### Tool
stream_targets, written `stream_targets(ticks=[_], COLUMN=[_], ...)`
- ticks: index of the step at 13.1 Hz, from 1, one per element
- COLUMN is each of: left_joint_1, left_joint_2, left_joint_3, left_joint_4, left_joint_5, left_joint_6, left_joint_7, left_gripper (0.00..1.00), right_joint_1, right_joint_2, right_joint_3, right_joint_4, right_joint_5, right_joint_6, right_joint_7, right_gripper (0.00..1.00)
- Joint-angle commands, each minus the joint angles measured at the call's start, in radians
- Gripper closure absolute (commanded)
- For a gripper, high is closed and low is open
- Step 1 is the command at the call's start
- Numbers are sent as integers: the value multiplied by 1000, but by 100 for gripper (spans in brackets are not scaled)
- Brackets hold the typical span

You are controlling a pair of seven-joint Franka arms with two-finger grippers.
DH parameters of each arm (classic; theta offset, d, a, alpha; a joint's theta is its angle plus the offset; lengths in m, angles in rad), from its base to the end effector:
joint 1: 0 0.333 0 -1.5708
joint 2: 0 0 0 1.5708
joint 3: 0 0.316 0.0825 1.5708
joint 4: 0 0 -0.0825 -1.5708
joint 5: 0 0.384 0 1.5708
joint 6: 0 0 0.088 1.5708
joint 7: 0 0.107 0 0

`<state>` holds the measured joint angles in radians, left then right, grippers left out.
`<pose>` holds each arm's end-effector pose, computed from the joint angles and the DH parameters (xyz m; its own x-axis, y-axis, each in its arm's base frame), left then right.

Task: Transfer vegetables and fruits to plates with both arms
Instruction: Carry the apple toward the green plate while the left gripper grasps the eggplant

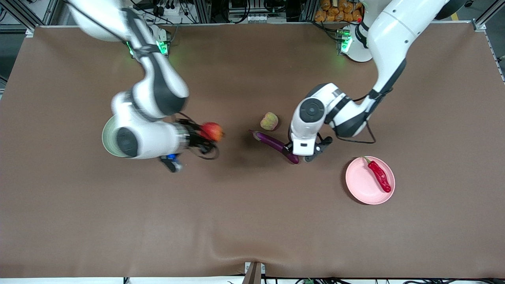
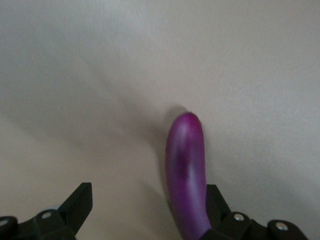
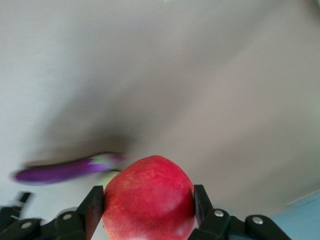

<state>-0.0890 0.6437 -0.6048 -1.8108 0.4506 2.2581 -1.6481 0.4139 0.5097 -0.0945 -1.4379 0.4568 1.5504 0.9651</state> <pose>0.5188 -0.3799 0.2313 0.7394 0.6730 -0.0163 0.6718 -0.7392 -0.0480 0.6053 0.2614 0.3806 0.6181 -0.5884 -0.5212 -0.6378 -0.7630 0.1051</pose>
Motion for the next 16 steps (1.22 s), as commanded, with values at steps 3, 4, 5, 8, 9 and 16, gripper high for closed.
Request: stream_targets(ticks=[3, 4, 5, 8, 9, 16], left_joint_1=[-70, -74, -86, -98, -97, -84], left_joint_2=[93, 103, 111, 131, 136, 189], left_joint_3=[7, 7, 7, 10, 10, 13], left_joint_4=[21, 19, 16, 14, 21, 238], left_joint_5=[172, 181, 181, 183, 181, 62], left_joint_6=[57, 60, 60, 60, 60, 54], left_joint_7=[-226, -234, -236, -234, -234, -178], left_gripper=[0, 0, 0, 20, 52, 100], right_joint_1=[-130, -177, -223, -318, -360, -495], right_joint_2=[-57, -72, -82, -98, -115, -125], right_joint_3=[21, 21, 21, 21, 21, 29], right_joint_4=[-131, -169, -188, -269, -330, -582], right_joint_5=[-289, -299, -312, -439, -463, -431], right_joint_6=[-164, -159, -159, -94, -26, 293], right_joint_7=[-340, -436, -544, -840, -908, -1099], right_gripper=[100, 100, 100, 100, 100, 100])
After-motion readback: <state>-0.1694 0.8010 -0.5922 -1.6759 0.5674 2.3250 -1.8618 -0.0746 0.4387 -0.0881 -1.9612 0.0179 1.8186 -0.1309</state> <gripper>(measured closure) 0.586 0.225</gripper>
